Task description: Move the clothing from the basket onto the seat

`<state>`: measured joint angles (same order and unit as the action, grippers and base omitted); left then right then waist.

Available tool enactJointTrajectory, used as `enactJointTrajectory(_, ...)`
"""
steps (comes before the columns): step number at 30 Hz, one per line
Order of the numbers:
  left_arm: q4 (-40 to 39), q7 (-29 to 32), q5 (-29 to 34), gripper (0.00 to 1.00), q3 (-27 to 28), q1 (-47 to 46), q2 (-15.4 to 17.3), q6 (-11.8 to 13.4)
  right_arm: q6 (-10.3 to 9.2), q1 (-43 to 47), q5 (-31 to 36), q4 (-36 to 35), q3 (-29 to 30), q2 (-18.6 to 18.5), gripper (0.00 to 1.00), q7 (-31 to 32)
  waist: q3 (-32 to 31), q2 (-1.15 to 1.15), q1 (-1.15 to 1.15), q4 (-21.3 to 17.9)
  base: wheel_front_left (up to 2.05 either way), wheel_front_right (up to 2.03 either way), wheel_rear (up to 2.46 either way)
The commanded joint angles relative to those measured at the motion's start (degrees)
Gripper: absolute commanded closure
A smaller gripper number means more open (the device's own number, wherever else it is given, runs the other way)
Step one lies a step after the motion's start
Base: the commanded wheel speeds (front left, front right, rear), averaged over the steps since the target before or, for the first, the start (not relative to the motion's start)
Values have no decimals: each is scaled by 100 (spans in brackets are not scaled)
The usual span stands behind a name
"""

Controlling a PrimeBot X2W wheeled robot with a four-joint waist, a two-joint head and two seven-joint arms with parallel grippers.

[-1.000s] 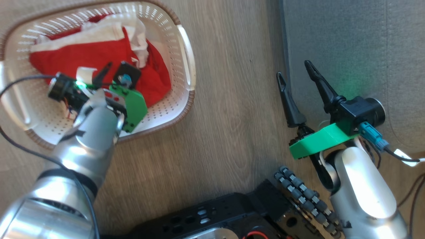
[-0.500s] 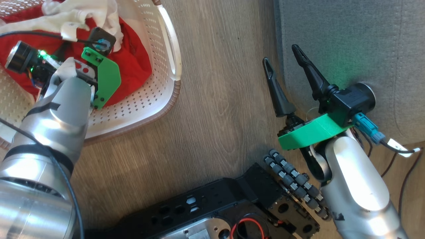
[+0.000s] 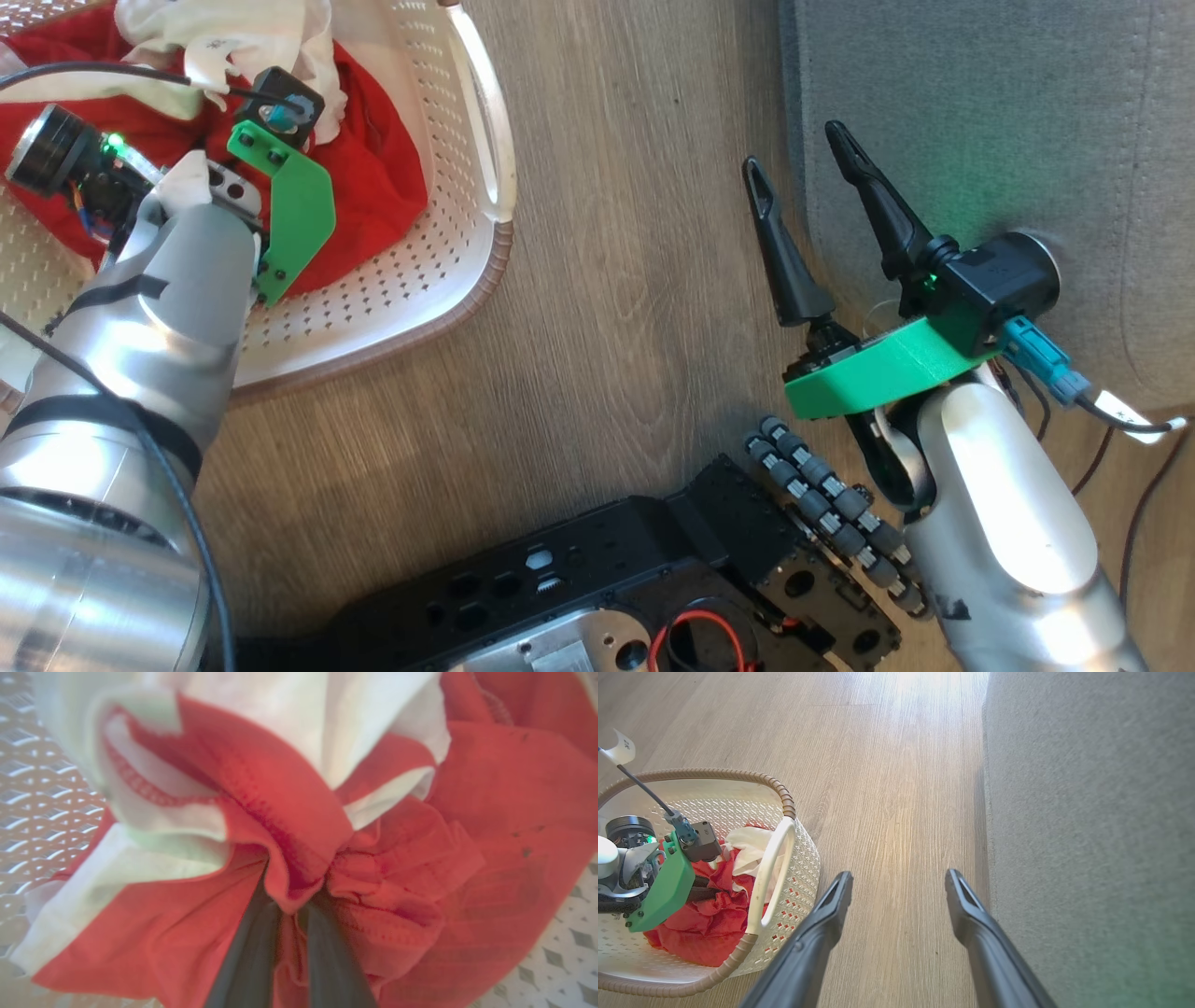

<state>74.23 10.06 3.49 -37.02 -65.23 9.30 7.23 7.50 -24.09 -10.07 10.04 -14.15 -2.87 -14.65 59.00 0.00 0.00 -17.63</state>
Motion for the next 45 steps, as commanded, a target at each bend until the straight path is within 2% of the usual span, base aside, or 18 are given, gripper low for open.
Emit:
enactJointTrajectory(1,-28,-22,-79,100,46,84,152,-10,-1,315,-6,-29,25,-40,0,-35,-2,0,0,19,0,0,0)
enactJointTrajectory(6,-28,-108,-155,100,54,163,155,24,-1,249,28,7,-36,-53,0,-35,-81,0,0,33,0,0,0)
enactJointTrajectory(12,-28,-410,-308,100,90,422,89,84,-1,238,70,85,-27,-79,0,-35,-548,0,0,111,0,0,0)
enactJointTrajectory(25,-28,-1464,-772,100,258,1248,-288,170,-1,544,248,405,41,-236,0,-35,-2174,0,0,422,0,0,0)
enactJointTrajectory(34,-145,-2415,-1103,100,445,1803,-473,525,-1,910,430,639,152,-347,0,-35,-3324,0,0,720,0,0,0)
enactJointTrajectory(38,-703,-2499,-1205,100,519,2064,-513,604,-1,1078,483,703,201,-359,0,-35,-3732,0,0,864,0,0,0)
enactJointTrajectory(42,-2108,-2503,-1183,100,706,2518,-397,881,-1,1222,528,582,441,-309,0,-35,-4097,0,0,1008,0,0,0)
enactJointTrajectory(45,-3108,-2504,-1098,100,855,2933,-307,998,-1,1339,534,411,675,-239,0,-35,-4313,0,0,1108,0,0,0)
